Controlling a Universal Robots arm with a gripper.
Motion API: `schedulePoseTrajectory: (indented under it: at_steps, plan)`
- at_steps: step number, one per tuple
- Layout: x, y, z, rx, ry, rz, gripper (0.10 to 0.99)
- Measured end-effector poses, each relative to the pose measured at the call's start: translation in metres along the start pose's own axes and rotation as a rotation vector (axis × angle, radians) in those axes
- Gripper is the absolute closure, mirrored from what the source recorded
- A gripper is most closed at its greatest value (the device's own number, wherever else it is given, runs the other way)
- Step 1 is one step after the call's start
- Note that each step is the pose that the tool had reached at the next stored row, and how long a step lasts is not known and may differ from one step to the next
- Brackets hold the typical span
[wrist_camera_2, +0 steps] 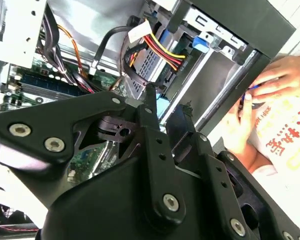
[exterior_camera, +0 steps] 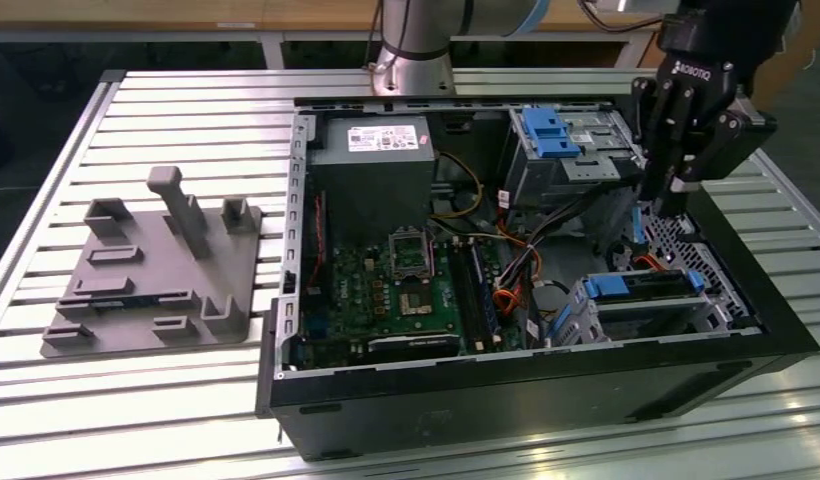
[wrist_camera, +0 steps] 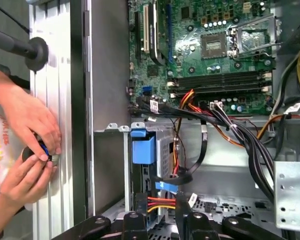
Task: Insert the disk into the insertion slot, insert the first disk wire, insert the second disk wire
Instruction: 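Insert the second disk wire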
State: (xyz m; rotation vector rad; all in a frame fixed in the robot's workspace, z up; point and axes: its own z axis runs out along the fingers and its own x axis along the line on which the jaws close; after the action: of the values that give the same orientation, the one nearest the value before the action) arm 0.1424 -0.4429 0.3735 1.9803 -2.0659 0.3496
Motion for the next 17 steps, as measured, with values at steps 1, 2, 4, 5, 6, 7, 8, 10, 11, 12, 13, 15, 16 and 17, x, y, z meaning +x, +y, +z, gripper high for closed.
schedulePoseTrajectory:
  at_steps: [1, 2, 4, 5, 6, 7, 8, 10, 11, 12, 13, 15, 16, 17]
  plan:
    - [-0.0014, 0.0011, 0.0007, 0.001, 0.0036, -0.001, 0.725]
    - [-0.0029, 0.0021, 0.0014, 0.002, 0.007, -0.003, 0.725]
    - [-0.0052, 0.0042, 0.003, 0.004, 0.0139, -0.005, 0.725]
    - [-0.0056, 0.005, 0.0038, 0.005, 0.0181, -0.007, 0.725]
    - [-0.0058, 0.0053, 0.0044, 0.005, 0.0239, -0.008, 0.725]
    - [-0.006, 0.0053, 0.005, 0.006, 0.0301, -0.01, 0.725]
    - [-0.0063, 0.0053, 0.0057, 0.007, 0.036, -0.011, 0.725]
    - [-0.007, 0.0055, 0.0078, 0.008, 0.0436, -0.013, 0.725]
    - [-0.0076, 0.006, 0.0089, 0.009, 0.0454, -0.013, 0.725]
    - [-0.0084, 0.0065, 0.009, 0.01, 0.0455, -0.013, 0.725]
    - [-0.009, 0.0066, 0.0088, 0.01, 0.0455, -0.013, 0.725]
    - [-0.0097, 0.0066, 0.0084, 0.011, 0.0454, -0.013, 0.725]
    - [-0.0098, 0.0066, 0.0077, 0.011, 0.0456, -0.013, 0.725]
    - [-0.01, 0.0067, 0.0068, 0.011, 0.0455, -0.013, 0.725]
